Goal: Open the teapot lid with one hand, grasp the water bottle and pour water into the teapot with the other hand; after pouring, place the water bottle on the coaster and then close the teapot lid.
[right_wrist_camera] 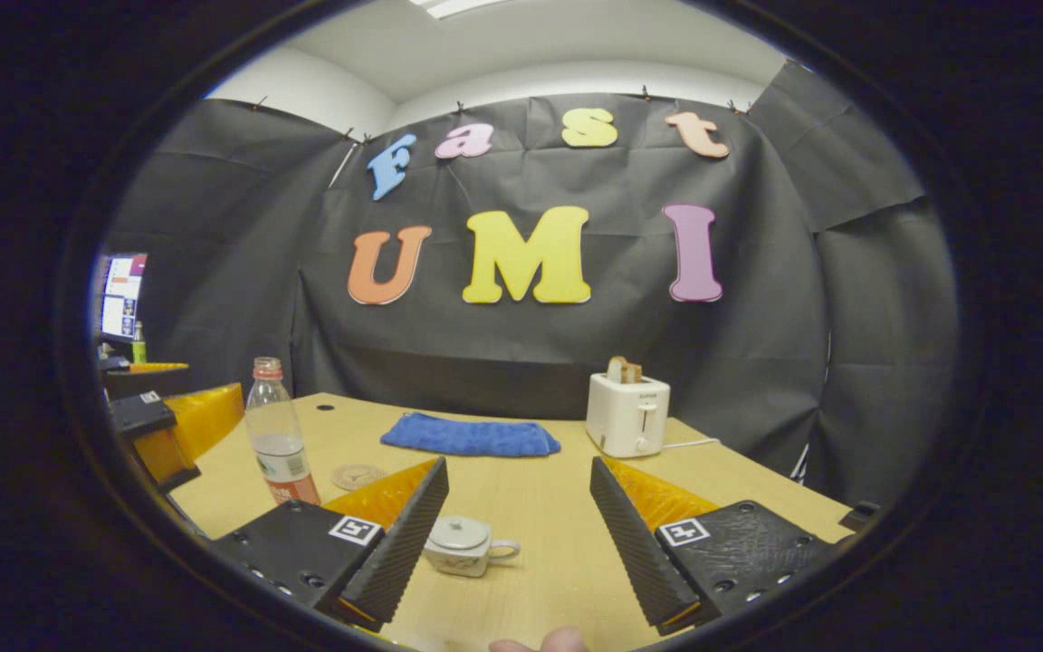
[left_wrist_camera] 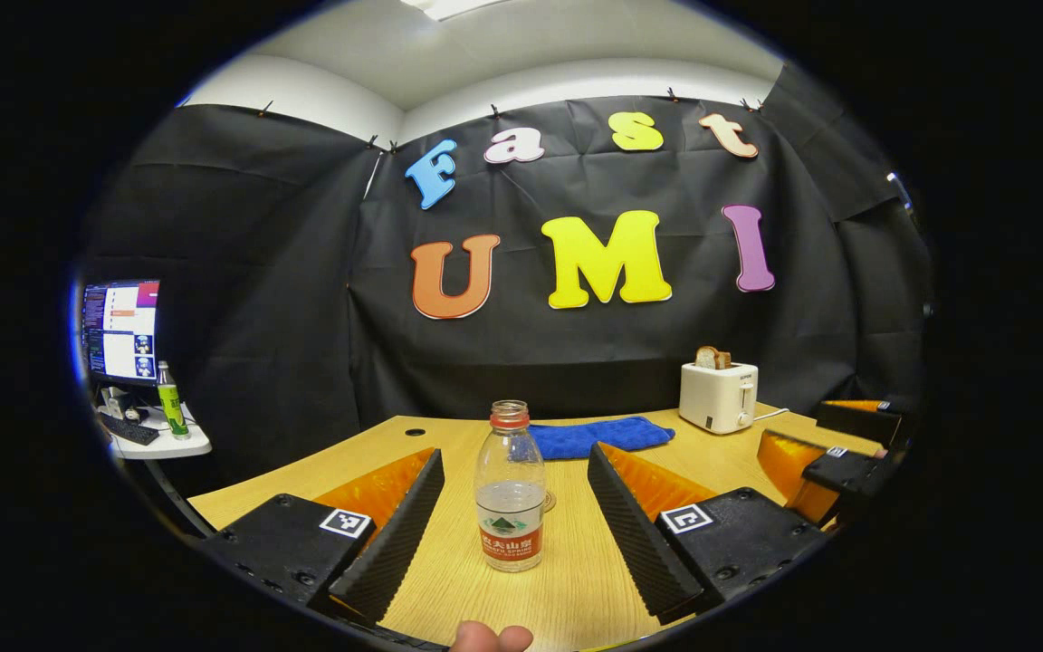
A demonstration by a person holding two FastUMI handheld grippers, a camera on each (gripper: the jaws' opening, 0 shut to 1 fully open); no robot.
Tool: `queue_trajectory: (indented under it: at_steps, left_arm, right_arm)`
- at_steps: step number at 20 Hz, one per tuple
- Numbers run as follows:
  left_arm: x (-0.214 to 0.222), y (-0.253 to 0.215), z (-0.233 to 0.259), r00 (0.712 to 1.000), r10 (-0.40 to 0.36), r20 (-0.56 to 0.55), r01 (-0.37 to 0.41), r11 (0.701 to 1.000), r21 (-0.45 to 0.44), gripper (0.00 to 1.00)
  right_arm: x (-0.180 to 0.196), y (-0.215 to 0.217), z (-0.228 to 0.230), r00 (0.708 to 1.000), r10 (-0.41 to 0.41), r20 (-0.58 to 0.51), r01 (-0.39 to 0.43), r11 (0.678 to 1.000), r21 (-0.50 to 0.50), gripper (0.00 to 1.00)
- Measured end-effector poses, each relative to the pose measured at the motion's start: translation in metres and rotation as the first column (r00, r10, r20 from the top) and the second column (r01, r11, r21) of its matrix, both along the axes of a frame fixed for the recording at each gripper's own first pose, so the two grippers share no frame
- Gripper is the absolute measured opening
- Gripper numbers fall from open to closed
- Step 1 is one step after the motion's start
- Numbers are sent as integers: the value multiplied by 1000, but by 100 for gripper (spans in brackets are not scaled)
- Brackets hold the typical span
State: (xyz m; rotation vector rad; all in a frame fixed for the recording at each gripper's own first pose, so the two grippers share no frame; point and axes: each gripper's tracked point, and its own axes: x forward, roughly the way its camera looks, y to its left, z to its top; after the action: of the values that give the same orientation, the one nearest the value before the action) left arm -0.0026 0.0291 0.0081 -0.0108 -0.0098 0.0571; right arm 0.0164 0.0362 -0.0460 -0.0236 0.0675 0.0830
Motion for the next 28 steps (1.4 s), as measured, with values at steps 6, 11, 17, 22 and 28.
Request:
queue_trajectory:
  at_steps: [6,11,17,22,28]
  left_arm:
    - [1,19,4,999,37,3,-37,999,-11,100]
    - [3,30,3,998,60,-1,-60,998,-20,100]
    - [4,37,-3,997,73,-16,-73,997,-18,100]
    - [9,40,-8,996,80,-33,-80,997,-20,100]
    - [10,45,-13,995,89,-43,-90,996,-23,100]
  right_arm:
    - [22,24,-31,998,45,-49,-46,999,-9,97]
    - [44,38,-53,994,68,-90,-69,997,-16,95]
    - [62,46,-74,988,71,-138,-76,997,-33,94]
    - [66,58,-83,980,97,-175,-106,993,-43,58]
    - [72,62,-87,972,116,-206,-128,991,-48,20]
